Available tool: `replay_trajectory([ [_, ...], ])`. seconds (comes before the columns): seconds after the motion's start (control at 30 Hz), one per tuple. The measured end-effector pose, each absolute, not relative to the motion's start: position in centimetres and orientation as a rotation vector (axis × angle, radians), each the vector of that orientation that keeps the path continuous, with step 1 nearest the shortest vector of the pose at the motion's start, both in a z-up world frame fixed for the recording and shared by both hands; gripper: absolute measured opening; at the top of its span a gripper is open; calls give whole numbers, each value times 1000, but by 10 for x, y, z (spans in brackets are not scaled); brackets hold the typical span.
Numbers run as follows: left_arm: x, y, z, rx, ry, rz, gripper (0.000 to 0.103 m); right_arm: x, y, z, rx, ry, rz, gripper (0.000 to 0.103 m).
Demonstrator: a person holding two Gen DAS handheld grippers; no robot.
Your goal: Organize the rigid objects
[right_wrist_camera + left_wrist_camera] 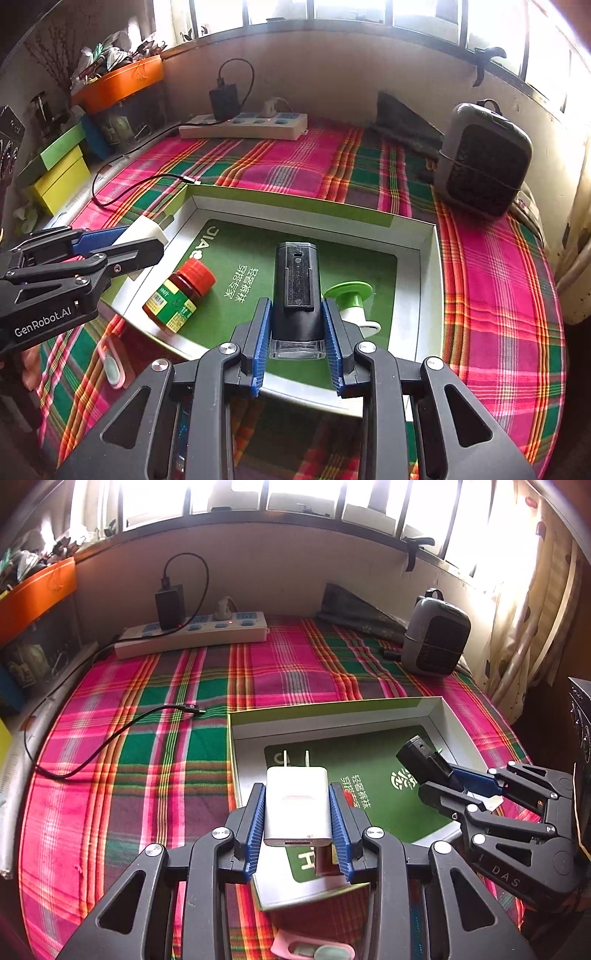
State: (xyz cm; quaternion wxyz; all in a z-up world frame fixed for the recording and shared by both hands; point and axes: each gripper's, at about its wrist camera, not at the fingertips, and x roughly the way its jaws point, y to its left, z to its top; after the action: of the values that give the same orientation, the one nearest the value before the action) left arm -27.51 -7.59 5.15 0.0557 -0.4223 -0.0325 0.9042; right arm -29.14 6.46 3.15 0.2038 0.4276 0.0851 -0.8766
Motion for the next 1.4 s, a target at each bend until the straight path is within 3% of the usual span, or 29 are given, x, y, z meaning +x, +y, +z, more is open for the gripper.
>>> replay_trajectory([
  [1.4, -307, -74, 28, -1338, -63, 2719, 32, -305, 57, 8, 1233, 256, -2420, 29],
])
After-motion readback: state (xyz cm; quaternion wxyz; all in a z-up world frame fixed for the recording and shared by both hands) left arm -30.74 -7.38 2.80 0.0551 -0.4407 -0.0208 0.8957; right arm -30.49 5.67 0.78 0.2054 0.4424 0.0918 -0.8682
